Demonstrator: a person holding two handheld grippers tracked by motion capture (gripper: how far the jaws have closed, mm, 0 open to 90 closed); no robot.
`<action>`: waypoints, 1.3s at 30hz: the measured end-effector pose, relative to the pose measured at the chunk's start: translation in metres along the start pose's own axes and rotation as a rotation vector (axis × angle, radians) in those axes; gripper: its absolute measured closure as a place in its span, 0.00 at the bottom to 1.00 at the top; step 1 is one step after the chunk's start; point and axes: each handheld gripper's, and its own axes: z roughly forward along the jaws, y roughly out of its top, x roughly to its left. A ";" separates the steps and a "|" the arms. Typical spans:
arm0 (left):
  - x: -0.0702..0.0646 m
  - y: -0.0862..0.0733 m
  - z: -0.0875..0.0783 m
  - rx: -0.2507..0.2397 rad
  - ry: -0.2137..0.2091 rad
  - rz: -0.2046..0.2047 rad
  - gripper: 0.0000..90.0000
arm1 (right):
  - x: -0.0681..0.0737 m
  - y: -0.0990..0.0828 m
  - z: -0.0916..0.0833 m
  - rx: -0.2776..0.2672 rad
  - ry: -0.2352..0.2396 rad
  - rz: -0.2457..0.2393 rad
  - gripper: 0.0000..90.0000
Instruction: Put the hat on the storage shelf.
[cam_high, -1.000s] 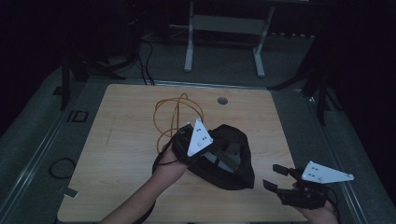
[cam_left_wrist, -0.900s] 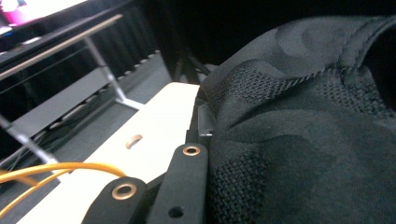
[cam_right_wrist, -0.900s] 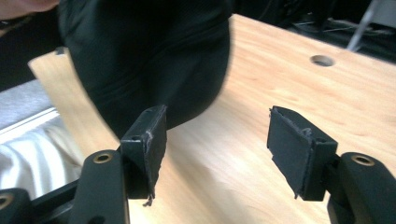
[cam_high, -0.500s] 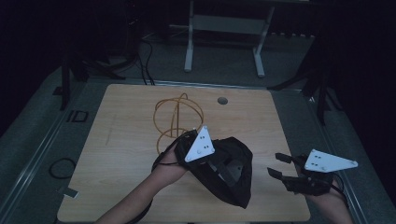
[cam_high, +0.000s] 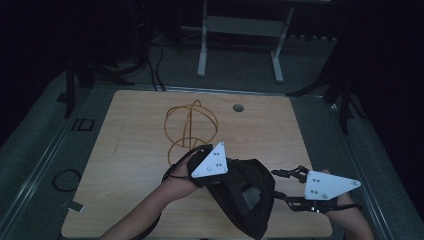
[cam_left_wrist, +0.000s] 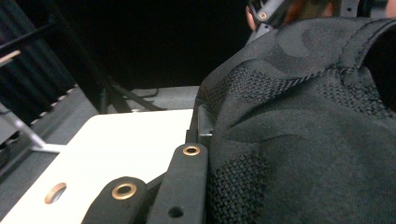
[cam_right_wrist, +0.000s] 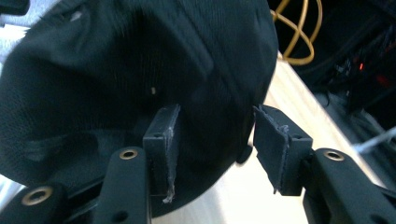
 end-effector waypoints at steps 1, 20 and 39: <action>0.000 0.000 0.000 -0.003 -0.004 -0.002 0.99 | 0.001 0.002 0.000 -0.005 0.010 -0.022 0.59; 0.011 -0.013 0.000 0.034 0.071 -0.058 0.95 | -0.004 0.009 0.004 -0.045 0.084 0.025 0.99; 0.014 -0.038 -0.026 0.074 0.184 -0.177 0.55 | -0.035 0.006 -0.015 -0.105 -0.055 0.166 0.99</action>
